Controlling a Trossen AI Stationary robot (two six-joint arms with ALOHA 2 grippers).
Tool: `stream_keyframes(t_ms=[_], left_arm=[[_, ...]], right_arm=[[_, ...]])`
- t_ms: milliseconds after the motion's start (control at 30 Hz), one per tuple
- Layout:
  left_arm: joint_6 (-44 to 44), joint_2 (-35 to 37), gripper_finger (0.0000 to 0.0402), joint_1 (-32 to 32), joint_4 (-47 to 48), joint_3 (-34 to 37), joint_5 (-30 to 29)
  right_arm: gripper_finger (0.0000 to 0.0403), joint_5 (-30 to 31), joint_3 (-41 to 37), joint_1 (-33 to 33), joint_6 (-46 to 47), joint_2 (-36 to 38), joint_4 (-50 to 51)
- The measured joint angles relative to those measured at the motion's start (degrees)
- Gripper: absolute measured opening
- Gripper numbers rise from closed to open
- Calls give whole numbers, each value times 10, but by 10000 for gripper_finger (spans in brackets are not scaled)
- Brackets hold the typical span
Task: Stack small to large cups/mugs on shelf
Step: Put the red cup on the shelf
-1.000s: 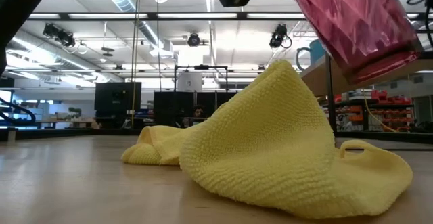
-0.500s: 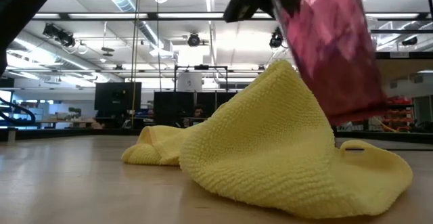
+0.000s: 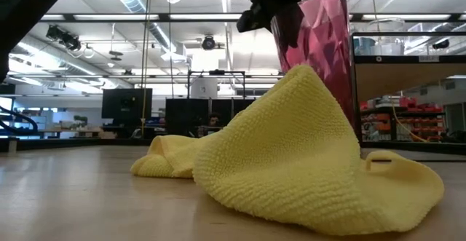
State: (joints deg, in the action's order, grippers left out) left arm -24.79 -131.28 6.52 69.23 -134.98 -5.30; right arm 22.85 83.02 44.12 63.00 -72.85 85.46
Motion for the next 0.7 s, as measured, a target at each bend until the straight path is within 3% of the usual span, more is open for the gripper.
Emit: stream_keyframes(t_ms=[567,700], left_arm=[[16,-14,13,-4,18,0,3],[15,-14,31,-7,16,0,4]], right_arm=[[56,-2,0,-87,-150,0,-50],[56,-7,0,-98,-169,0,-55]])
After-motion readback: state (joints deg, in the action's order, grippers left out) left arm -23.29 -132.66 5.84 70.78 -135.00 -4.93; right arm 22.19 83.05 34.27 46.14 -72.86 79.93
